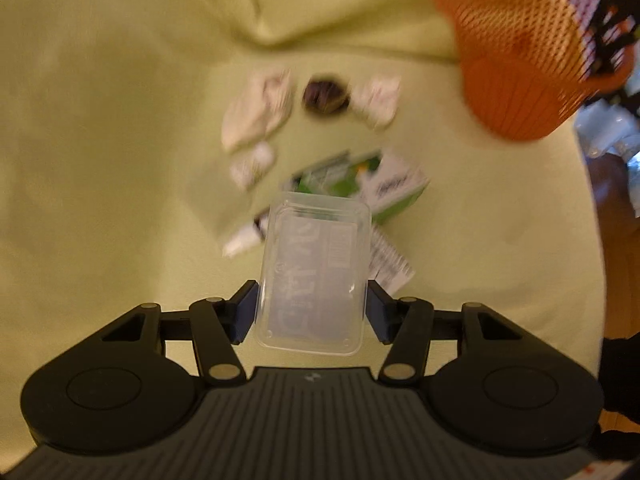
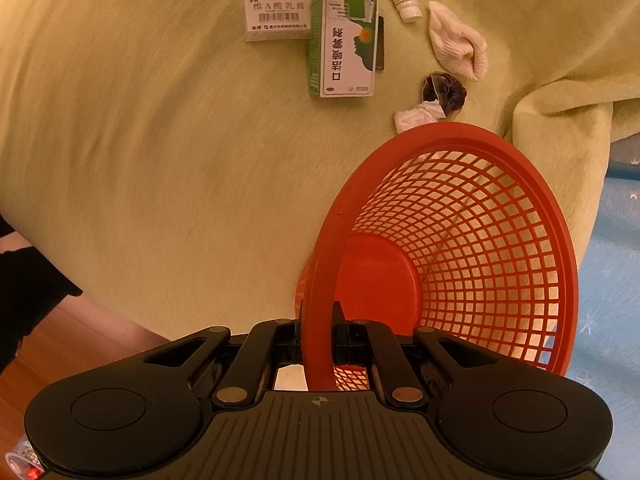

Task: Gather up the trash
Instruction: 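Carry the tray over the wastebasket and open the left gripper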

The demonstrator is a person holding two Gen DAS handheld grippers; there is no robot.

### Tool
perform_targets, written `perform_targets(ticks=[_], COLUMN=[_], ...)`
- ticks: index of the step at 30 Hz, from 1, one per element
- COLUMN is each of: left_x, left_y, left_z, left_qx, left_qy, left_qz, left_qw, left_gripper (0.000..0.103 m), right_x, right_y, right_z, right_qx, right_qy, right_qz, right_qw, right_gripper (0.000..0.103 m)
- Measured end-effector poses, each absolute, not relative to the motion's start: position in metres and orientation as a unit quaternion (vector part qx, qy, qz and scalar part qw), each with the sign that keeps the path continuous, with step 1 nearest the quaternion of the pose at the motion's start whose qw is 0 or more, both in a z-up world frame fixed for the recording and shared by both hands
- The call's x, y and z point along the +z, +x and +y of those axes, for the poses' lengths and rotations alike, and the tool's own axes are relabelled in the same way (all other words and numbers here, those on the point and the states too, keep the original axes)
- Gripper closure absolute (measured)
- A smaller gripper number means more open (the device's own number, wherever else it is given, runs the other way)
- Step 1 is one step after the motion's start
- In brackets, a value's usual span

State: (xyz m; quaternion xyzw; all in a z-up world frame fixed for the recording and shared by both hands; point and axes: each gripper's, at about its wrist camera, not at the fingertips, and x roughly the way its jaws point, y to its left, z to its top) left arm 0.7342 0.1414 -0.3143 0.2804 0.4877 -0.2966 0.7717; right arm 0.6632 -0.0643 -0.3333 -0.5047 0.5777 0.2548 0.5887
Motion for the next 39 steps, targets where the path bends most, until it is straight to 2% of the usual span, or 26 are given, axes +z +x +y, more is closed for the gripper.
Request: perform_targets(ticks=[10,18,27,29,30,31,39], left_x=[-0.241,-0.234,-0.232,-0.235,-0.235,-0.235,-0.224], left_y=[0.741,0.741,0.74,0.741,0.742,0.742,0.748], left_z=[0.057,0.001,-0.025,-0.03,-0.032,-0.032,-0.005], left_qx=[-0.404,-0.476,-0.515,-0.525,-0.524,-0.523,-0.475], left_qy=[0.275,0.286,0.281,0.273,0.272,0.269,0.244], left_qz=[0.409,0.38,0.372,0.372,0.371,0.368,0.367], left_qw=[0.771,0.739,0.719,0.715,0.717,0.72,0.762], left_gripper=[0.051,0.051,0.051,0.048,0.037,0.036,0.036], right_x=[-0.33,-0.328,-0.326,-0.326,-0.326,-0.326,-0.33], right_y=[0.654,0.655,0.652,0.652,0.651,0.651,0.648], right_z=[-0.065,-0.066,-0.066,-0.066,-0.066,-0.066,-0.07], right_qx=[0.26,0.26,0.26,0.26,0.26,0.26,0.26], right_qy=[-0.511,-0.506,-0.499,-0.498,-0.498,-0.499,-0.497], right_qz=[0.571,0.57,0.571,0.571,0.571,0.57,0.572], right_qw=[0.588,0.593,0.598,0.598,0.598,0.599,0.598], right_gripper=[0.1,0.1,0.1,0.1,0.1,0.1,0.1])
